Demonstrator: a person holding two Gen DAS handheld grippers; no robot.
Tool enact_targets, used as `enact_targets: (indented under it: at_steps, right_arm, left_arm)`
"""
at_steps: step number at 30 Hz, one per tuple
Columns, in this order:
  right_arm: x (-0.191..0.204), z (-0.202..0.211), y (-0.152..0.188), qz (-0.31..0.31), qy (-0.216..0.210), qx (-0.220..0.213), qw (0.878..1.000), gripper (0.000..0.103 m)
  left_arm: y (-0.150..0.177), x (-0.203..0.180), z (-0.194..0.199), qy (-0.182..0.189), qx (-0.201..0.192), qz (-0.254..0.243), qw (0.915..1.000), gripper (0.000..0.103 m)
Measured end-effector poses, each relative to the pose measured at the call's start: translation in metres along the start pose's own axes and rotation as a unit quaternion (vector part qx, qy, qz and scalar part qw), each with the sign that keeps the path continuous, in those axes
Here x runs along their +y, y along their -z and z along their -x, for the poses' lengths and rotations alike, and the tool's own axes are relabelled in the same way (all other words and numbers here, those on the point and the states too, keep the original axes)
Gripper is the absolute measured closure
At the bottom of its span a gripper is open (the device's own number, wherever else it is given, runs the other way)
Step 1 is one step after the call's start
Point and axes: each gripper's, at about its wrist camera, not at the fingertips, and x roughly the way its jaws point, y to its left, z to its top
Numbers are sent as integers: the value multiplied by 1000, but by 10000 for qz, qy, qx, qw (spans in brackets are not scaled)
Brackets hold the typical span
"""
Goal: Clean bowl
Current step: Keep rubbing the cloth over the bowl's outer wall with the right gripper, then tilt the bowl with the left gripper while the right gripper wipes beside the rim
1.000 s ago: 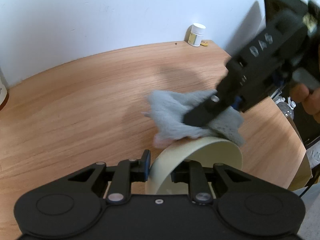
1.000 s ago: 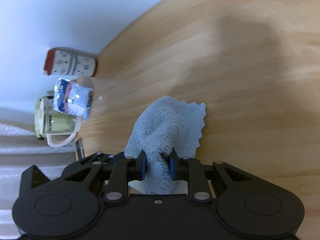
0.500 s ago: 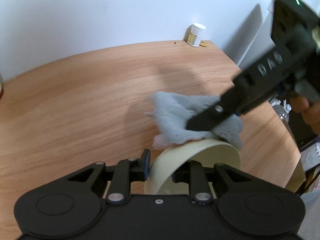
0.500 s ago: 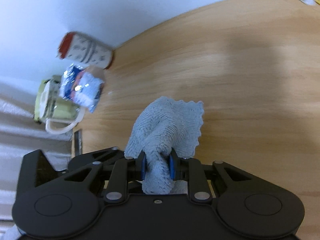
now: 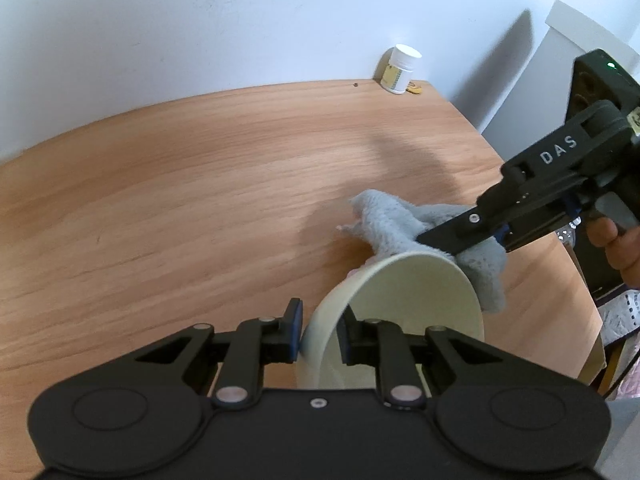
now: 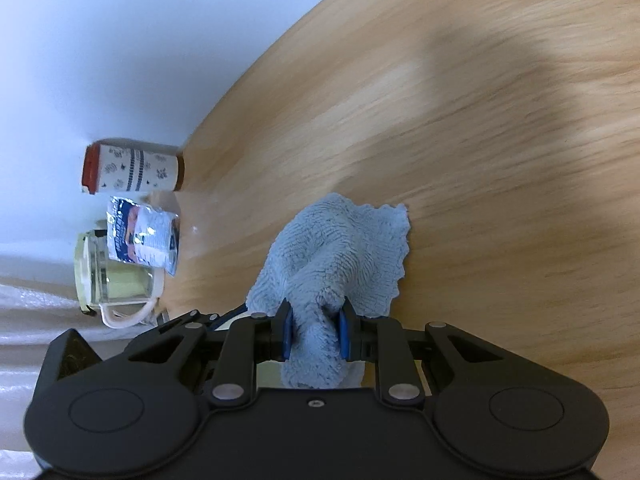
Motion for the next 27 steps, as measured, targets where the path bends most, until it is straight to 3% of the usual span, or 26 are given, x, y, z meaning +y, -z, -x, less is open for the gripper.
enact_targets:
  at_steps: [15, 27]
  right_arm:
    - [-2, -5, -12, -86, 98, -79, 9999, 79]
    - [2, -10, -20, 65, 231, -32, 9997, 79]
  left_arm:
    - [-11, 16, -15, 188, 218, 67, 9996, 80]
    - [-9, 32, -21, 196, 326, 693, 9969, 75]
